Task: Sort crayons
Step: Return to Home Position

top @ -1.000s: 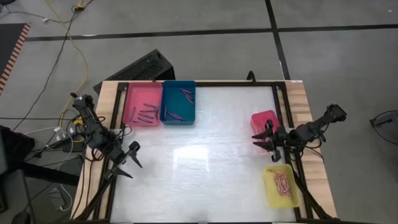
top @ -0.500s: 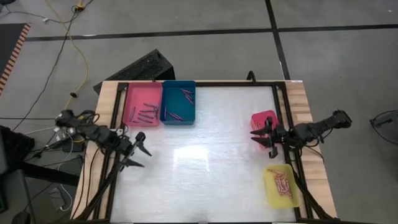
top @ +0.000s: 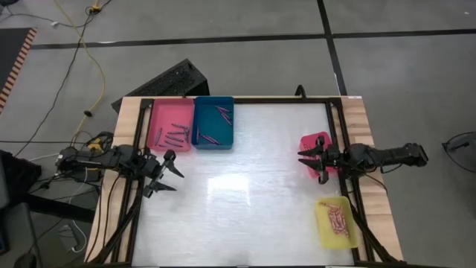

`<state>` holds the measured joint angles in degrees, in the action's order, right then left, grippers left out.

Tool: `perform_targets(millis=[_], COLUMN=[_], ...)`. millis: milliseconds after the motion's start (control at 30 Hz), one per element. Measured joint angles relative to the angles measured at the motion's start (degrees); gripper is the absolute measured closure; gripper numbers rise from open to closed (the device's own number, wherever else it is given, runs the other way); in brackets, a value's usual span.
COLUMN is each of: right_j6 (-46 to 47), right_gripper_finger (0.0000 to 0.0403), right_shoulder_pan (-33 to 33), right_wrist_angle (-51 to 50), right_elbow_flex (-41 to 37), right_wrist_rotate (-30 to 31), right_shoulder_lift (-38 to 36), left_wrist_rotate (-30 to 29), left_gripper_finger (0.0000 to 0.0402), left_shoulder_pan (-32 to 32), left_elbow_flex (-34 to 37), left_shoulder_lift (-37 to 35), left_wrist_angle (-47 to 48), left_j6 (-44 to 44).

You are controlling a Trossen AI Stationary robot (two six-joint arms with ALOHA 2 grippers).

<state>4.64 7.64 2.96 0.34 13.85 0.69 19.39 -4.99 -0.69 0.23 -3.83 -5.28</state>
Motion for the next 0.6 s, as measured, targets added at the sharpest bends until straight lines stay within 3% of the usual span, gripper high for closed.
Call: perform_targets(millis=[233, 500, 600], right_j6=[0.2, -1.2, -3.0], right_gripper_finger=[0.0269, 0.0269, 0.0269], right_shoulder_pan=[-2.7, -2.9, -2.9], right_wrist_angle=[-0.6, -0.7, -0.7], right_elbow_flex=[0.0, 0.0, 0.0], right_wrist_rotate=[-4.6, -4.8, -4.8], right_shoulder_lift=[0.0, 0.0, 0.0], left_wrist_rotate=[-0.4, -0.6, -0.6], left_gripper_finger=[0.0157, 0.0157, 0.0157], left_shoulder_pan=[0.0, 0.0, 0.0], left_elbow_flex=[0.0, 0.0, 0.0], left_shoulder_lift=[0.0, 0.0, 0.0], left_wrist_angle=[0.0, 0.0, 0.0], left_j6=[0.3, -0.1, -4.2])
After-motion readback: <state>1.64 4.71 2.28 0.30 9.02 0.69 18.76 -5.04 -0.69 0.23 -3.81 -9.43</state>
